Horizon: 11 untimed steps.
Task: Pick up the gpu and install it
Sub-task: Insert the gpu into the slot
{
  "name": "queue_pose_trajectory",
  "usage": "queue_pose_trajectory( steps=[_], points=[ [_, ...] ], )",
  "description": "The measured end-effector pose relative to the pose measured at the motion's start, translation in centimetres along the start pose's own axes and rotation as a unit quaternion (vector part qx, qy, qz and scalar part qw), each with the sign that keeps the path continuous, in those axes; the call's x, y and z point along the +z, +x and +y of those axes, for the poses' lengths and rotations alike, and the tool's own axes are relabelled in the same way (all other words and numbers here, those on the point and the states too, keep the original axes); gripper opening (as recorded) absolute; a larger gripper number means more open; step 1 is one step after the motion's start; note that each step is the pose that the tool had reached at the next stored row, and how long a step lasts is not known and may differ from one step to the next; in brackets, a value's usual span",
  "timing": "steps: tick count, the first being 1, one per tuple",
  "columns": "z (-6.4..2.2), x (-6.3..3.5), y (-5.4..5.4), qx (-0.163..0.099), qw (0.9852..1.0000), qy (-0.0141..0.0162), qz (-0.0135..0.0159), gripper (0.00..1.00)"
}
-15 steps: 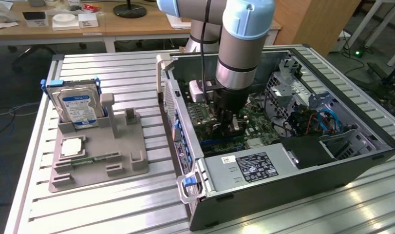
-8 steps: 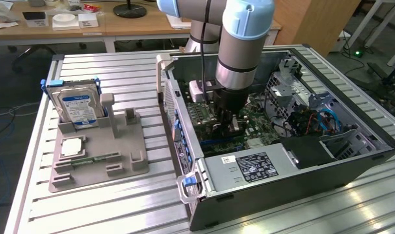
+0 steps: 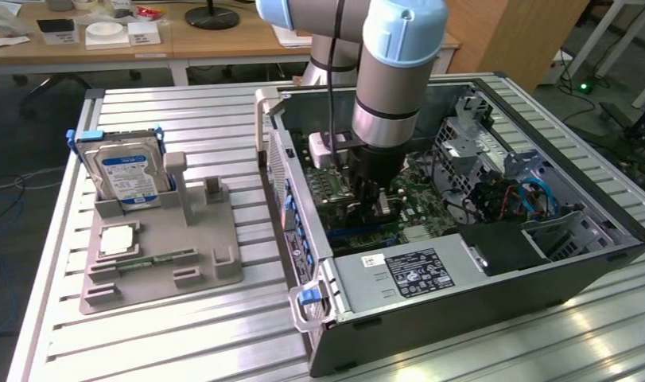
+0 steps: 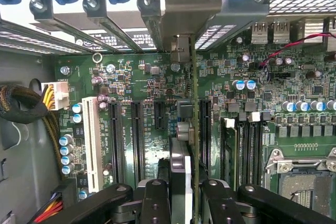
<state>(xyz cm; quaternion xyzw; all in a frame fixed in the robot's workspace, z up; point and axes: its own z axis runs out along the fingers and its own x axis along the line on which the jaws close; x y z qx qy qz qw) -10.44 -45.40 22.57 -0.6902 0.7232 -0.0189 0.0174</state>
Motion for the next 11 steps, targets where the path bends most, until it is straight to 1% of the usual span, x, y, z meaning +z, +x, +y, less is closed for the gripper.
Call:
queue_pose_trajectory(
  steps=[11],
  points=[
    [0.00,0.06,0.00,0.000,1.0000,0.0000,0.0000,0.28]
  ],
)
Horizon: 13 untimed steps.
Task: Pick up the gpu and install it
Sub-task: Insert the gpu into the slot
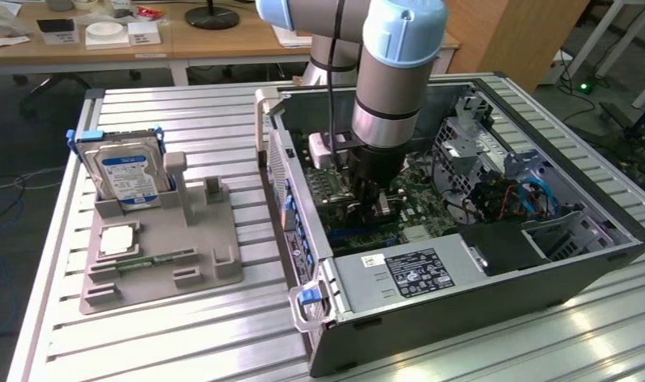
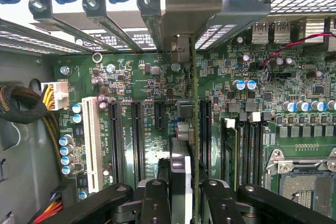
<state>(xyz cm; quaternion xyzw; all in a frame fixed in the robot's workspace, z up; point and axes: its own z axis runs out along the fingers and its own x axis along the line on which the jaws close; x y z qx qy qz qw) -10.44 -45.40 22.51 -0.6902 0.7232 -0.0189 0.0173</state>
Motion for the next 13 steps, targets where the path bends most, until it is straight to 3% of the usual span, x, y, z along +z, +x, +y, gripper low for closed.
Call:
queue_pose_trajectory(
  steps=[13],
  points=[
    [0.04,0.25,0.00,0.000,1.0000,-0.0001,0.0000,0.28]
  ],
)
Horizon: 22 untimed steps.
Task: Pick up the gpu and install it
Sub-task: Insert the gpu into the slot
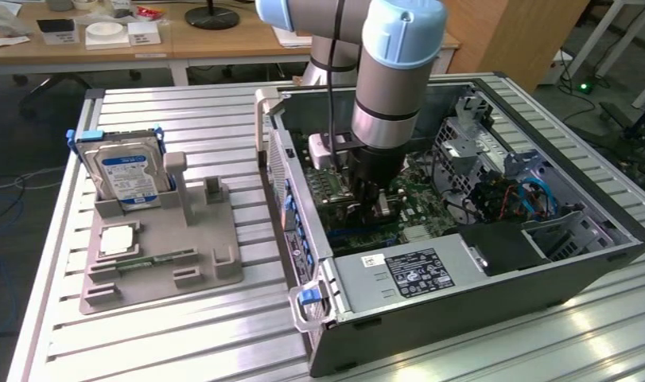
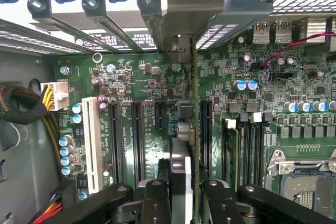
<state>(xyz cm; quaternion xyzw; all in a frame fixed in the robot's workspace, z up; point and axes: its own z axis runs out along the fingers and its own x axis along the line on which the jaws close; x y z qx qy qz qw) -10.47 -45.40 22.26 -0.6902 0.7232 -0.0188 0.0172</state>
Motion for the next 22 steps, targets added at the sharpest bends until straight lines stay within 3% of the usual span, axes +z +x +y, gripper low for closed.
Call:
queue_pose_trajectory(
  steps=[22],
  points=[
    [0.04,0.43,0.00,0.000,1.0000,-0.0003,0.0001,0.28]
  ],
)
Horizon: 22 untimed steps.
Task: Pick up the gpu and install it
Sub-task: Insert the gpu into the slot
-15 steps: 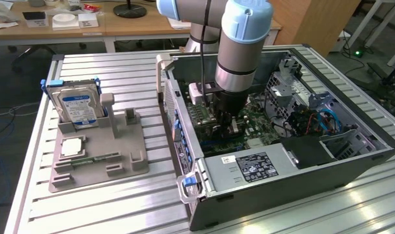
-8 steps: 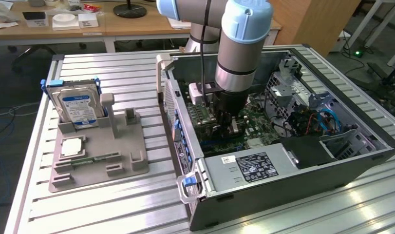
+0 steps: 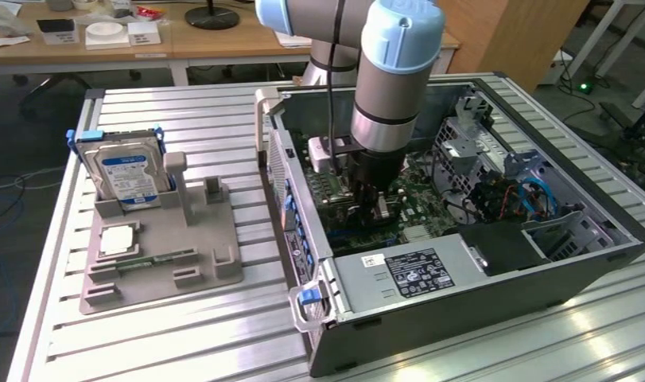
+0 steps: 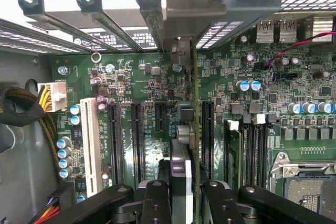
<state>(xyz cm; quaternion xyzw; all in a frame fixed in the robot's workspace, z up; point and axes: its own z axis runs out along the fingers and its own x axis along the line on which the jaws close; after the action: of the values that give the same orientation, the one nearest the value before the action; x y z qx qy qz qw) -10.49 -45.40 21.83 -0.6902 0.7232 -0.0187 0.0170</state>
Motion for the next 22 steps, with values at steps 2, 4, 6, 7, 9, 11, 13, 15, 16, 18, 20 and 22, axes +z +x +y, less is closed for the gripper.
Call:
queue_pose_trajectory(
  steps=[2,4,6,7,9,11,13,15,16,18,20,22],
  points=[
    [0.01,0.00,0.0,0.000,1.0000,0.0000,0.0000,0.28],
    [0.00,0.01,0.0,0.000,1.0000,0.0000,0.0000,0.28],
    [0.00,0.01,0.0,0.000,1.0000,0.0000,-0.0001,0.28],
    [0.00,0.01,0.0,0.000,1.0000,0.0000,-0.0001,0.28],
    [0.04,0.07,0.0,0.000,1.0000,0.0001,-0.0011,0.28],
    [0.02,0.03,0.0,0.000,1.0000,0.0001,-0.0003,0.29],
    [0.01,0.00,0.0,0.000,1.0000,0.0002,-0.0001,0.36],
    [0.00,-0.23,0.0,0.000,1.0000,0.0010,-0.0001,0.36],
    [-0.01,-0.46,0.0,0.000,1.0000,0.0019,-0.0001,0.36],
    [-0.04,-1.06,0.0,0.000,1.0000,0.0037,-0.0003,0.36],
    [-0.07,-1.70,0.0,0.000,1.0000,0.0052,-0.0003,0.36],
    [-0.10,-2.39,0.0,0.000,1.0000,0.0064,-0.0004,0.36]
  ],
)
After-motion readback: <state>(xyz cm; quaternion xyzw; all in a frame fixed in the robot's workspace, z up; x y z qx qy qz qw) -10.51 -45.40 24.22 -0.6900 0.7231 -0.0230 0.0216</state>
